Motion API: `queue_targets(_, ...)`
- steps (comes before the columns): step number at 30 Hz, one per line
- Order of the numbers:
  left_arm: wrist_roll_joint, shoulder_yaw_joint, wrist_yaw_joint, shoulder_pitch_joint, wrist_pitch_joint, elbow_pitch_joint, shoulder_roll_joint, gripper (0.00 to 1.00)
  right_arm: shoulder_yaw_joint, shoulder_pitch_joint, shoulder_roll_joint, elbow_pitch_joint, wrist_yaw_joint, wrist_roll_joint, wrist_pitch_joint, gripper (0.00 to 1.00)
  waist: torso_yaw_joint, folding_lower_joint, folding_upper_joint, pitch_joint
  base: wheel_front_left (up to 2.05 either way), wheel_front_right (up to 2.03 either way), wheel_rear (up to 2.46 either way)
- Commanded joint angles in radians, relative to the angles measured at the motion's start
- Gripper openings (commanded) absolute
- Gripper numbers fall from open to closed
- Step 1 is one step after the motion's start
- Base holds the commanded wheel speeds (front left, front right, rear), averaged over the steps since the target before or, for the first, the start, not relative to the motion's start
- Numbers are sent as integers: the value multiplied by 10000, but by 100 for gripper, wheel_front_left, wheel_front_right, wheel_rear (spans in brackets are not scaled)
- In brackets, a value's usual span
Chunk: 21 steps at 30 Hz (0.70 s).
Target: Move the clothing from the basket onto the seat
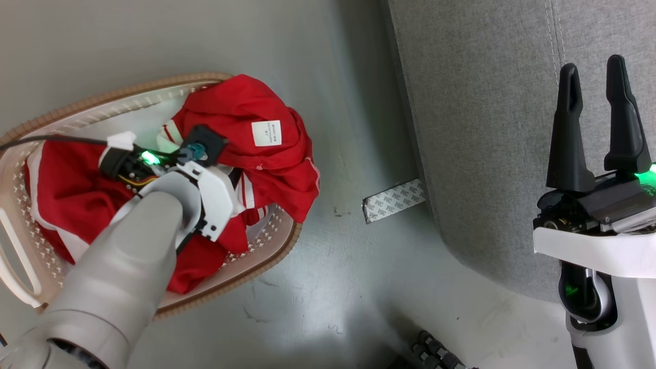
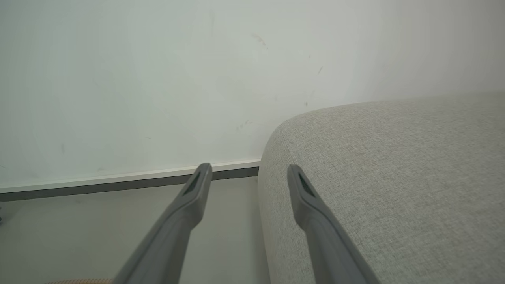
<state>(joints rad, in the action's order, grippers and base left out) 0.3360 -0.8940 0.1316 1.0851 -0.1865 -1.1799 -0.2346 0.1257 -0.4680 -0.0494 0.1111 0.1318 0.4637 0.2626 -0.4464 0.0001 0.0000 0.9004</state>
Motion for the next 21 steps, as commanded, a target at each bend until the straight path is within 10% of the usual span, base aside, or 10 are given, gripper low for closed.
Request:
queue_targets(1, 182, -162, -18, 76, -145, -85, 29, 42, 27, -93, -19, -29, -21, 31, 33, 100, -10, -1, 0, -12, 0, 0, 0)
queue_targets(2, 225, -231, -20, 101, -206, -96, 40, 3, 42, -96, -19, -46, -21, 45, 33, 100, -16, -1, 0, -24, 0, 0, 0)
queue_targets(3, 295, -304, -20, 119, -265, -122, 52, 0, 47, -99, -20, -60, -21, 53, 33, 100, -18, -1, 0, -35, 0, 0, 0)
queue_targets(21, 1609, -1041, -18, -660, -775, 190, 140, 0, -213, 171, -20, -392, -21, -482, 33, 100, 509, -1, 0, -1222, 0, 0, 0)
